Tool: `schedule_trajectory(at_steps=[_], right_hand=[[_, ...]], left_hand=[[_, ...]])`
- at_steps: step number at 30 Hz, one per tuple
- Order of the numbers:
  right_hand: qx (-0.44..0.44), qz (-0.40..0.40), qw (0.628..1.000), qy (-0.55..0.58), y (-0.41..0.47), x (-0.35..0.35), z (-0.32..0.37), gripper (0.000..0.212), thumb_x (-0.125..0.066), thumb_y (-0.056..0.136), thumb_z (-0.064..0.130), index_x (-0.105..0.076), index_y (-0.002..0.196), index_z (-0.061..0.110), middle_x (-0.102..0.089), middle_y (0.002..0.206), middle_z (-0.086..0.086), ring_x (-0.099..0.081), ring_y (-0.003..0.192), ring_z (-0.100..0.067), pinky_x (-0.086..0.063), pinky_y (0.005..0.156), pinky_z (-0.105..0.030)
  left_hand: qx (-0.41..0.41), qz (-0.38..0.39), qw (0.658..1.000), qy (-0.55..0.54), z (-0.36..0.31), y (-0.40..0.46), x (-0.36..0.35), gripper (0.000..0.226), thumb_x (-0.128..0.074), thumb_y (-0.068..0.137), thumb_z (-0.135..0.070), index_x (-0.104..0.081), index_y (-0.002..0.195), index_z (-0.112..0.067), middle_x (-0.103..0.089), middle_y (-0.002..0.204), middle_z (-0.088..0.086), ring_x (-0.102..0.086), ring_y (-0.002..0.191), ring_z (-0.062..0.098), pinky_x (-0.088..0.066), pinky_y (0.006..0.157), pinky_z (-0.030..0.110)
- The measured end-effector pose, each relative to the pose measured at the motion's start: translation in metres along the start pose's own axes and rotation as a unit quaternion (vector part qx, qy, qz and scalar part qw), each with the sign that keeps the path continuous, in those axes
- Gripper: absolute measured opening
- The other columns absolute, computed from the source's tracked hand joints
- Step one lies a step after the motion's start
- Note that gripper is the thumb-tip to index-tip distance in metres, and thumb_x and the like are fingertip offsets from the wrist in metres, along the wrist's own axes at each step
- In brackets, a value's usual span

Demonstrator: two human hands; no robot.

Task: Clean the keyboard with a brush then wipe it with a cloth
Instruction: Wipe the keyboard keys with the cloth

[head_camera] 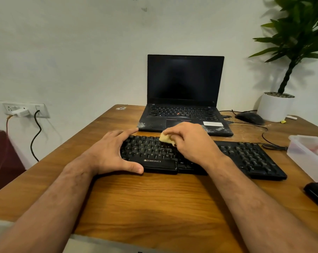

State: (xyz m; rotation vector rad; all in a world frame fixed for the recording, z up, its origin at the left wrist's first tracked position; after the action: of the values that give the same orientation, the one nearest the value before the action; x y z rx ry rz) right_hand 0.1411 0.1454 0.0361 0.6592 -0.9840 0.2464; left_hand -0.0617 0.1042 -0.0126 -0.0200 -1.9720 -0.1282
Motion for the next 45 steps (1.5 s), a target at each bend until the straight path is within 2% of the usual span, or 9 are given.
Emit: schedule_trajectory(at_steps=[5,11,14,19,25,30,35,40,45], right_hand=[[0.061,0.099,0.993,0.020,-0.008,-0.023,0.030,0.025,-0.060,0.100,0.029,-0.073,0.119,0.038,-0.065,0.117,0.013,-0.053,0.106,-0.002,-0.043,0.101,-0.028],[-0.012,0.000,1.000,-0.016,0.009,-0.001,0.003,0.025,-0.058,0.100,0.032,-0.074,0.119,0.032,-0.062,0.118,0.008,-0.052,0.106,-0.005,-0.044,0.101,-0.029],[0.009,0.082,0.996,-0.023,0.008,-0.015,0.009,0.029,-0.061,0.098,0.033,-0.070,0.126,0.035,-0.062,0.127,0.011,-0.054,0.114,-0.008,-0.043,0.102,-0.029],[-0.124,0.007,0.988,-0.093,0.014,0.005,-0.032,0.038,-0.057,0.092,0.010,-0.076,0.116,0.032,-0.075,0.110,0.003,-0.063,0.093,-0.014,-0.055,0.091,-0.034],[-0.017,0.054,0.998,-0.028,0.005,-0.009,-0.005,0.030,-0.056,0.100,0.023,-0.072,0.120,0.038,-0.070,0.122,0.011,-0.059,0.112,-0.009,-0.046,0.102,-0.030],[-0.135,0.004,0.987,-0.082,0.013,0.008,-0.046,0.034,-0.057,0.095,0.011,-0.076,0.115,0.032,-0.075,0.107,0.002,-0.064,0.091,-0.014,-0.057,0.090,-0.036],[-0.023,0.046,0.999,-0.017,0.002,0.002,-0.020,0.039,-0.054,0.096,0.009,-0.076,0.113,0.036,-0.067,0.119,0.014,-0.057,0.107,-0.006,-0.044,0.103,-0.027],[-0.161,-0.014,0.980,-0.120,0.004,0.020,-0.051,0.032,-0.061,0.090,0.012,-0.078,0.108,0.031,-0.075,0.101,0.005,-0.064,0.091,-0.014,-0.056,0.091,-0.037],[-0.100,0.020,0.995,-0.019,-0.007,0.019,-0.046,0.038,-0.054,0.093,0.009,-0.078,0.107,0.036,-0.072,0.103,0.012,-0.062,0.082,-0.004,-0.053,0.074,-0.023]], left_hand=[[-0.010,0.006,0.999,0.053,-0.005,-0.001,0.001,0.131,-0.032,0.041,-0.108,-0.010,0.155,-0.048,-0.027,0.160,-0.006,-0.022,0.145,0.014,-0.025,0.118,0.042],[-0.041,-0.021,0.981,0.191,-0.035,0.010,-0.003,0.136,-0.015,0.041,-0.110,-0.008,0.158,-0.040,-0.025,0.163,-0.005,-0.019,0.150,0.015,-0.006,0.125,0.042],[-0.050,-0.021,0.977,0.208,-0.038,0.015,-0.004,0.135,-0.013,0.042,-0.110,-0.008,0.158,-0.039,-0.027,0.162,-0.005,-0.020,0.149,0.013,0.000,0.125,0.041],[-0.057,-0.003,0.975,0.214,-0.036,0.017,-0.007,0.129,-0.010,0.049,-0.108,-0.007,0.158,-0.040,-0.029,0.160,-0.006,-0.023,0.148,0.013,0.004,0.125,0.039],[-0.061,-0.005,0.976,0.210,-0.035,0.016,-0.008,0.130,-0.012,0.047,-0.109,-0.003,0.158,-0.040,-0.029,0.160,-0.005,-0.025,0.147,0.013,0.005,0.124,0.038],[-0.064,-0.014,0.976,0.208,-0.036,0.014,-0.006,0.129,-0.013,0.050,-0.108,-0.002,0.158,-0.038,-0.029,0.160,-0.006,-0.026,0.147,0.011,0.005,0.124,0.038],[-0.061,-0.018,0.974,0.219,-0.035,0.015,-0.006,0.126,-0.013,0.054,-0.106,-0.001,0.158,-0.037,-0.031,0.159,-0.005,-0.027,0.146,0.011,0.005,0.124,0.038],[-0.062,-0.028,0.972,0.224,-0.036,0.012,-0.004,0.124,-0.012,0.055,-0.106,-0.001,0.158,-0.037,-0.033,0.159,-0.005,-0.028,0.146,0.010,0.004,0.125,0.038],[-0.056,-0.027,0.973,0.224,-0.035,0.011,-0.005,0.124,-0.012,0.056,-0.105,-0.001,0.158,-0.037,-0.035,0.158,-0.005,-0.030,0.145,0.011,0.003,0.125,0.039]])
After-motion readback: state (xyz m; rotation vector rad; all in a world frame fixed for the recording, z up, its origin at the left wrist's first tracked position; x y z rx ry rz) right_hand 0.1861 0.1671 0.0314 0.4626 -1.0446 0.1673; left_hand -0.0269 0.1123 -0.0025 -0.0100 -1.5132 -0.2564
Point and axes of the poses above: each hand's wrist, its own y-axis towards the middle knuckle, its own x-axis out of the back of the hand, z = x × y, the point moved 9 cm from there along y, towards the middle knuckle
